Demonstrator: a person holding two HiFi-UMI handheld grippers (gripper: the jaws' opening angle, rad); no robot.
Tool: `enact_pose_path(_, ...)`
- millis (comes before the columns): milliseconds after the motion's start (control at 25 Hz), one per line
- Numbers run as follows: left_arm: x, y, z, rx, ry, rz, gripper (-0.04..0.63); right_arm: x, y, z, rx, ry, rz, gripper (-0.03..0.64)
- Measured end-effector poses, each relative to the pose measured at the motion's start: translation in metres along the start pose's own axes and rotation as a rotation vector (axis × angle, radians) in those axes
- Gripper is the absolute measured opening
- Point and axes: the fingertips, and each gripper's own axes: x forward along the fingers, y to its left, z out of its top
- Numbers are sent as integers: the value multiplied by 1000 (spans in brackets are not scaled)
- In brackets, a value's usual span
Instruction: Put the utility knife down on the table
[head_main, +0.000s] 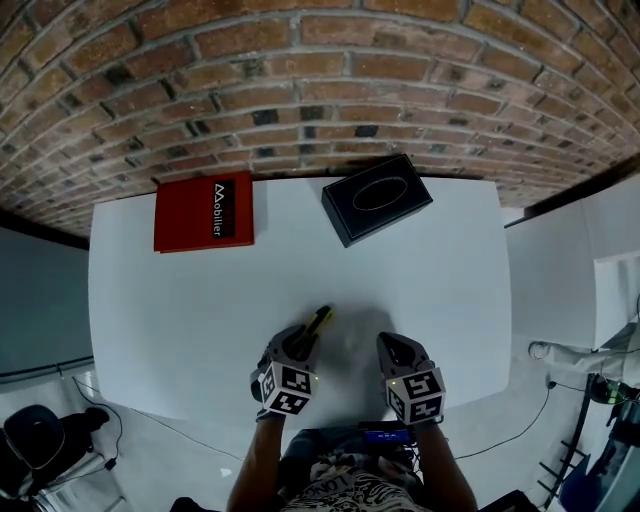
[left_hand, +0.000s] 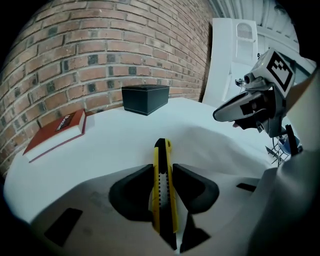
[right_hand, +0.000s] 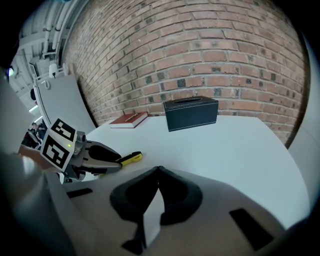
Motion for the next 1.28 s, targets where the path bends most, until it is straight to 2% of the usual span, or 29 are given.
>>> enact_pose_path(200,-2,2,6,25,-21,18,121,-1,5,10,-8,-3,3,0)
enact_pose_path(400,-9,3,15,7,-60,9,138,-4,9,24,-26,-29,4,0)
enact_pose_path(560,-22,12,20,-33,-91,46,160,-8,16,36,-34,-57,10,0)
enact_pose_path(720,-43,25,37,-98,-191,80,161,-15,23,57,-11,-114,21,0)
enact_pose_path(840,-59,20,58,-55,-244,56,138,-23,28,69,-17,-153,28,0)
enact_pose_path(960,-69,14,68,14,-261,77,67,-33,32,82,-8,-197,33,0)
enact_pose_path(1120,-90,15,83,-10,-302,105,31,-52,42,95,-8,-259,50,0)
enact_pose_path(1280,-113,6,95,27,-346,137,29,-70,51,96,-48,-281,45,0)
